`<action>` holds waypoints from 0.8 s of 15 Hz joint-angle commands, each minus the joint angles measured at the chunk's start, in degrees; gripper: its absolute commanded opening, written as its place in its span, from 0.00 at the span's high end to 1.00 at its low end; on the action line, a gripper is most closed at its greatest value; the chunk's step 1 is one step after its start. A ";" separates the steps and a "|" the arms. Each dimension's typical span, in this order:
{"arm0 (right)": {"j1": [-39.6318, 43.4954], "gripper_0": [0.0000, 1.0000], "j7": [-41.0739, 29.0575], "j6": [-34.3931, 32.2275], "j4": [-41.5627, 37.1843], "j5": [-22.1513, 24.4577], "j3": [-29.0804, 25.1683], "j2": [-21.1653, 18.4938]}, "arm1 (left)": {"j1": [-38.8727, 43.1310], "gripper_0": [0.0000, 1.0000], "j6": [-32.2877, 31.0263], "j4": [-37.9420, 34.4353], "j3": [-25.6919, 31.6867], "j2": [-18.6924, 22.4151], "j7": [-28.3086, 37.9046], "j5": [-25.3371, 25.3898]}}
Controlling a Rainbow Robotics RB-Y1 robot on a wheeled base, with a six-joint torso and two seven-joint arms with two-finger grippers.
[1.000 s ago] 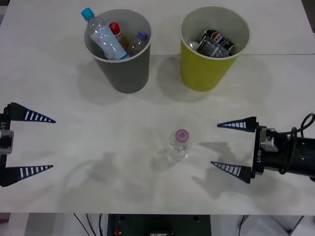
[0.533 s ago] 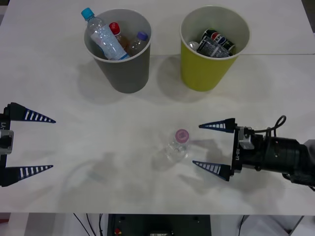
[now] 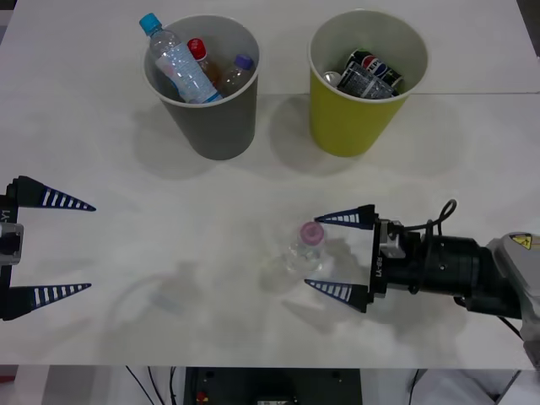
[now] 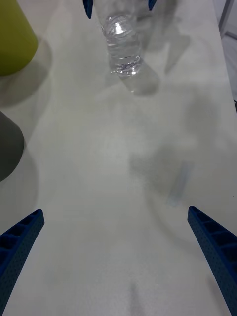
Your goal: Put the can into the green bin and the plastic bottle into the gray bin
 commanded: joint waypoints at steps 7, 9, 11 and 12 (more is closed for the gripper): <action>0.00 0.00 1.37 3.78 -0.03 0.00 3.40 2.47 | 0.00 0.00 0.00 0.00 0.00 0.00 0.00 0.00; 0.00 1.00 1.54 4.39 -0.03 0.00 3.75 2.55 | 0.00 0.00 0.00 0.00 0.00 0.00 0.00 0.00; -0.09 1.00 1.54 4.83 -0.03 0.08 3.93 2.55 | 0.00 0.00 0.00 0.00 0.00 0.00 0.00 0.00; 0.00 1.00 1.63 5.01 -0.03 0.08 4.02 2.64 | 0.00 0.00 0.00 0.00 0.00 0.00 0.00 0.00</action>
